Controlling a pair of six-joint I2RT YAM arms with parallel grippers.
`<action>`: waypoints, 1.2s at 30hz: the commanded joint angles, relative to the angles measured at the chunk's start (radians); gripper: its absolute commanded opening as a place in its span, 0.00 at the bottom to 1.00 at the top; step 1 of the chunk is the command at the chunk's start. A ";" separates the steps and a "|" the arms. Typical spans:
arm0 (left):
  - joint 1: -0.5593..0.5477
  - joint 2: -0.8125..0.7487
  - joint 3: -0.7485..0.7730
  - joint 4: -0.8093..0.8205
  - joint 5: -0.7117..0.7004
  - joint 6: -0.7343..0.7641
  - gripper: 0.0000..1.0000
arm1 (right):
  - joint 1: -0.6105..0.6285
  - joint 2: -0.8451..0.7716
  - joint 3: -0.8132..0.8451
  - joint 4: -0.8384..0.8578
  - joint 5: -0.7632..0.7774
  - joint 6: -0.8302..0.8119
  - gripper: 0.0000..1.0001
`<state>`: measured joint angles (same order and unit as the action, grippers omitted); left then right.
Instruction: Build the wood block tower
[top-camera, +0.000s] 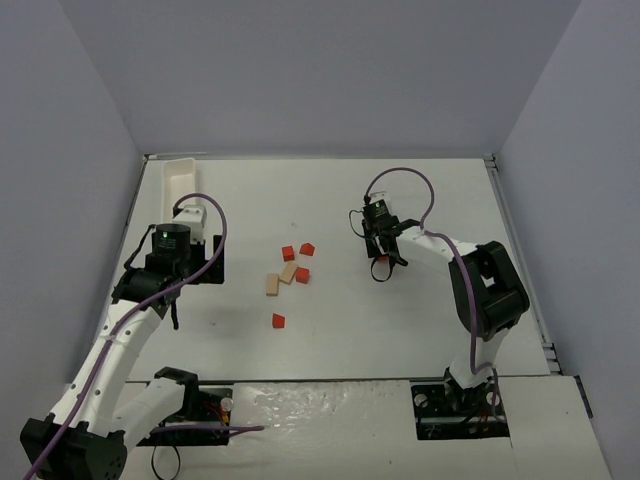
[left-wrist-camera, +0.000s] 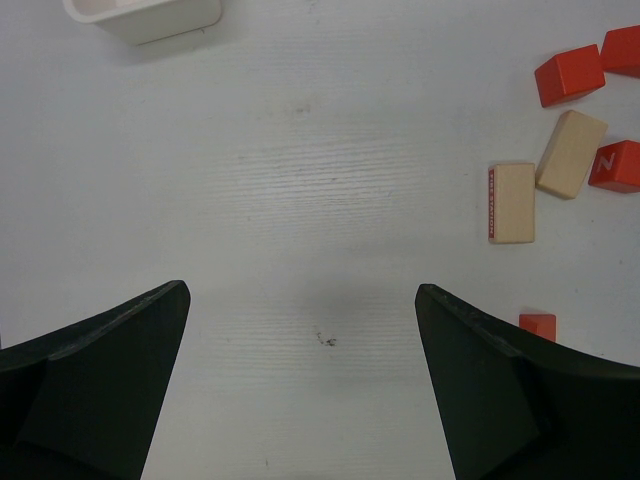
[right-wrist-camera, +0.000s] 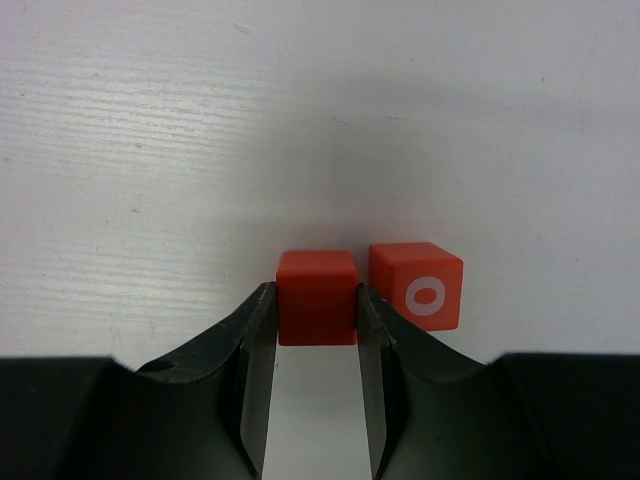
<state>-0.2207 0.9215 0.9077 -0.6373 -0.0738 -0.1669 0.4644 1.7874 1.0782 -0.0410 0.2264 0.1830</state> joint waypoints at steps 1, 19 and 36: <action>0.000 0.003 0.025 0.050 0.011 0.009 0.95 | -0.006 -0.044 0.005 0.030 0.032 0.015 0.12; 0.000 0.005 0.024 0.050 0.016 0.009 0.95 | -0.006 -0.060 0.025 0.030 0.023 0.013 0.30; 0.000 0.007 0.023 0.050 0.014 0.009 0.95 | -0.006 -0.065 0.042 0.030 0.013 0.010 0.36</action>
<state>-0.2211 0.9226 0.9077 -0.6373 -0.0669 -0.1669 0.4644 1.7870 1.0790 -0.0410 0.2249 0.1837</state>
